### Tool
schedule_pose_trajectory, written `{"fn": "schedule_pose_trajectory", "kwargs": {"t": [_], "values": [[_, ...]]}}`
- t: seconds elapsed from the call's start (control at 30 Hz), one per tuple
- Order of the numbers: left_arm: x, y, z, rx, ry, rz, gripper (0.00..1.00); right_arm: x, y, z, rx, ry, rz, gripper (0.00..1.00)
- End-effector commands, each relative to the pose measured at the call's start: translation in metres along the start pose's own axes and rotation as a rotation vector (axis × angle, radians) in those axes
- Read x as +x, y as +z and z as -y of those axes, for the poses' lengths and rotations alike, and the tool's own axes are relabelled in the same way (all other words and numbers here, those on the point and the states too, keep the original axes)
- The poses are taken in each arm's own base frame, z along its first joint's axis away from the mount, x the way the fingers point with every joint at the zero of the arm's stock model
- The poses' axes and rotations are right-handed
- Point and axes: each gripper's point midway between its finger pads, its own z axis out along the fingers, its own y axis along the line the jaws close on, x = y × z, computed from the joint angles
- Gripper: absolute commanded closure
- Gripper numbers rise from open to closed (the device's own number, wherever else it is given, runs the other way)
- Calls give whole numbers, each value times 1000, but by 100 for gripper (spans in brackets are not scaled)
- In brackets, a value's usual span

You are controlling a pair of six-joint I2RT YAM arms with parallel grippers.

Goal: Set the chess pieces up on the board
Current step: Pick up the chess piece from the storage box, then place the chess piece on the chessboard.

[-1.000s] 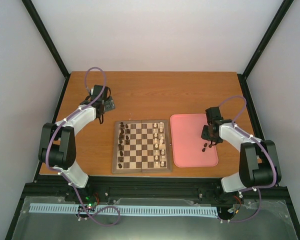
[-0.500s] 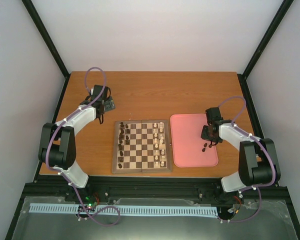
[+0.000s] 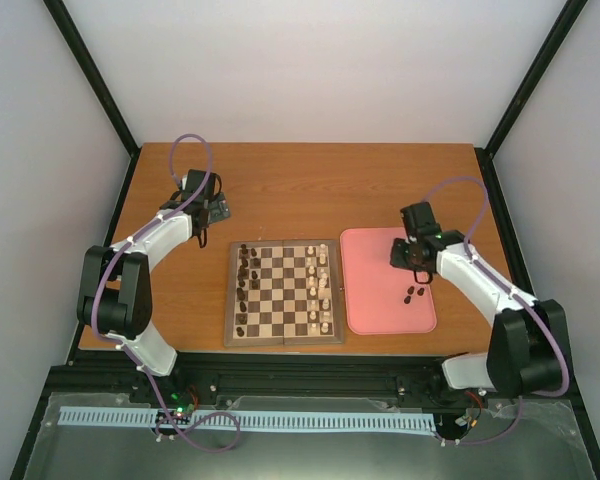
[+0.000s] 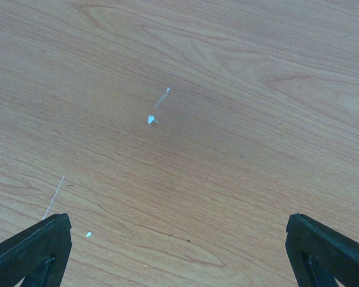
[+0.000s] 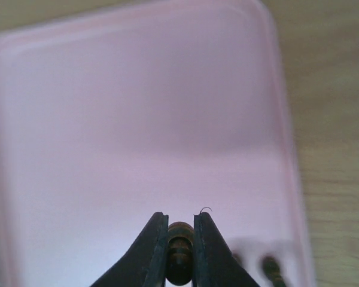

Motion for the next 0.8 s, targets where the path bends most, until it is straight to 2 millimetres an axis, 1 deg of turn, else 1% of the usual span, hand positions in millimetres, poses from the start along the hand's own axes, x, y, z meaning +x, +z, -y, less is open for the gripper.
{"fn": "schedule_pose_trajectory", "kwargs": {"t": [0.0, 0.07, 0.1, 0.17, 0.2, 0.3, 0.33, 0.4, 0.5, 0.53, 0.63, 0.77], "values": [[-11, -2, 6, 3, 4, 19, 0, -14, -47, -57, -86, -101, 77, 97], [-12, -2, 6, 3, 4, 21, 0, -12, -61, -90, -125, -170, 84, 97], [-12, -2, 6, 3, 3, 21, 0, -8, -67, -110, -149, -206, 84, 97], [-12, -1, 6, 3, 4, 19, 0, 2, -69, -150, -184, -294, 71, 97], [-12, -1, 6, 3, 4, 21, 0, 4, -76, -174, -209, -337, 78, 97], [-12, -2, 6, 5, 3, 21, 0, 22, -78, -231, -257, -464, 61, 97], [-12, -3, 6, 5, 3, 21, 0, 33, -79, -250, -279, -514, 49, 97], [-12, -4, 6, 7, 2, 24, 0, 47, -79, -281, -306, -583, 31, 97], [-12, -4, 6, 9, 2, 23, 0, 68, -76, -314, -340, -662, 0, 97], [-11, -4, 6, 8, 3, 22, 0, 77, -71, -321, -341, -687, -21, 97], [-11, -3, 6, 7, 5, 19, 0, 94, -65, -336, -349, -732, -50, 97], [-11, -3, 6, 9, 5, 20, 0, 112, -58, -346, -355, -767, -82, 97]]}}
